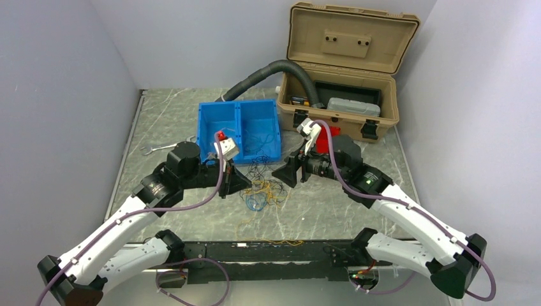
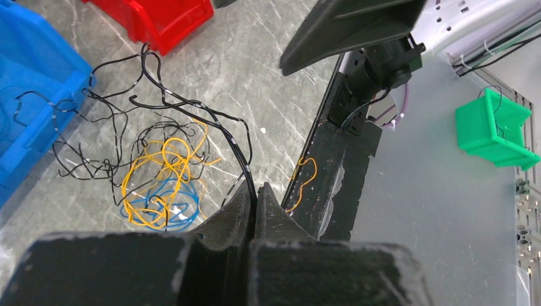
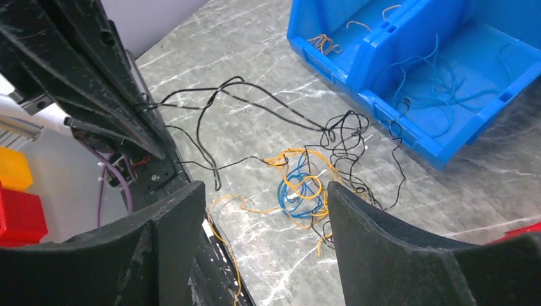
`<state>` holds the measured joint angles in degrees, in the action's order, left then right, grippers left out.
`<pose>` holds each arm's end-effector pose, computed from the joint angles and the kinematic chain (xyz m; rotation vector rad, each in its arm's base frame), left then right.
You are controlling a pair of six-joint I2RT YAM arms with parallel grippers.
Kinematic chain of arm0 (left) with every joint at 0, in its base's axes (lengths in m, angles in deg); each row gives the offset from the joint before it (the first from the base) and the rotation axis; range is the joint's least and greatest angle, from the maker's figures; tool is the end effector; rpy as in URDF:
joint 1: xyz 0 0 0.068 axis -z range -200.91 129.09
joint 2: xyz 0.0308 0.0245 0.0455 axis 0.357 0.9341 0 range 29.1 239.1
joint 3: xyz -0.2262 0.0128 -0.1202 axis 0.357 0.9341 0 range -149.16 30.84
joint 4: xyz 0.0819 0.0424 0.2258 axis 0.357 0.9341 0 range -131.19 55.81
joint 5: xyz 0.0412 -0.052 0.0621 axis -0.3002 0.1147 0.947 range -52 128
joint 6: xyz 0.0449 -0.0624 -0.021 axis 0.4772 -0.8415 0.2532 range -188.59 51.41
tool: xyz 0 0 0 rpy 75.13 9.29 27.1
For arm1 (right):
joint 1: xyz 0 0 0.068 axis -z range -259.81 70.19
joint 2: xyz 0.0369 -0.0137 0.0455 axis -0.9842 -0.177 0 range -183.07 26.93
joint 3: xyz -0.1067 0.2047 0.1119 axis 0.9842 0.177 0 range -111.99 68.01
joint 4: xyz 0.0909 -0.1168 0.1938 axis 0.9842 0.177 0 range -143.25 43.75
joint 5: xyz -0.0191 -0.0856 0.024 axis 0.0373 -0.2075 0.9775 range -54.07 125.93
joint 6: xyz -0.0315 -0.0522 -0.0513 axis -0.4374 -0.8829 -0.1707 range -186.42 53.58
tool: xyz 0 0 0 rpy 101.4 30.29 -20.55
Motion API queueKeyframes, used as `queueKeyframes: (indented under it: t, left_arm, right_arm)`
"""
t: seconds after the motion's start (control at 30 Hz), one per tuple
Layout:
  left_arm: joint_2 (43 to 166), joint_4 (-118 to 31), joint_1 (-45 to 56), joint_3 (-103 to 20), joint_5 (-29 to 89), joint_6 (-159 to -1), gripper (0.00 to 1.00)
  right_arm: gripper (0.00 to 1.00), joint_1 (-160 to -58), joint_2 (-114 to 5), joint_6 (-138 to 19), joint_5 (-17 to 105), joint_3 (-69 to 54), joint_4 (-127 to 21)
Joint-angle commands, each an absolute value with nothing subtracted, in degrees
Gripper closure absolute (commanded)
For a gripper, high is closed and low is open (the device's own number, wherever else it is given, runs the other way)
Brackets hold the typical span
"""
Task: Untangle the cables
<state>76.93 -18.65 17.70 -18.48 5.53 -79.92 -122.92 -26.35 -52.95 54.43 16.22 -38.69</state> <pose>0.1346 -0.1546 0.3150 0.8632 1.8554 -1.1114 0.1556 0.1755 0.3272 -0.7259 1.8139 0.9702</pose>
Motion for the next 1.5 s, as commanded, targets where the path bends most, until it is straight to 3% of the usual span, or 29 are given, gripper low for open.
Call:
queueKeyframes:
  t: [0.0,0.2,0.43,1.03,1.47]
  left_arm:
    - [76.6,-19.7,18.9,-21.1,2.7,-77.0,1.0]
    - [76.9,-17.2,19.8,-22.5,2.1,-75.7,1.0]
    - [77.7,-16.9,21.0,-23.3,2.6,-75.5,1.0]
    - [78.5,-16.9,22.6,-24.6,3.5,-75.6,1.0]
    - [79.4,-16.8,23.1,-24.7,4.7,-75.6,1.0]
  right_arm:
    - [0.26,-122.9,-27.1,-54.5,56.1,15.8,-44.5]
    - [0.25,-122.9,-27.0,-57.3,51.2,15.5,-44.4]
    - [0.32,-124.9,-29.4,-63.0,45.2,11.5,-40.8]
    - [0.39,-132.7,-34.3,-68.9,34.3,8.8,-41.6]
    - [0.41,-133.1,-33.0,-70.1,34.4,8.7,-42.2]
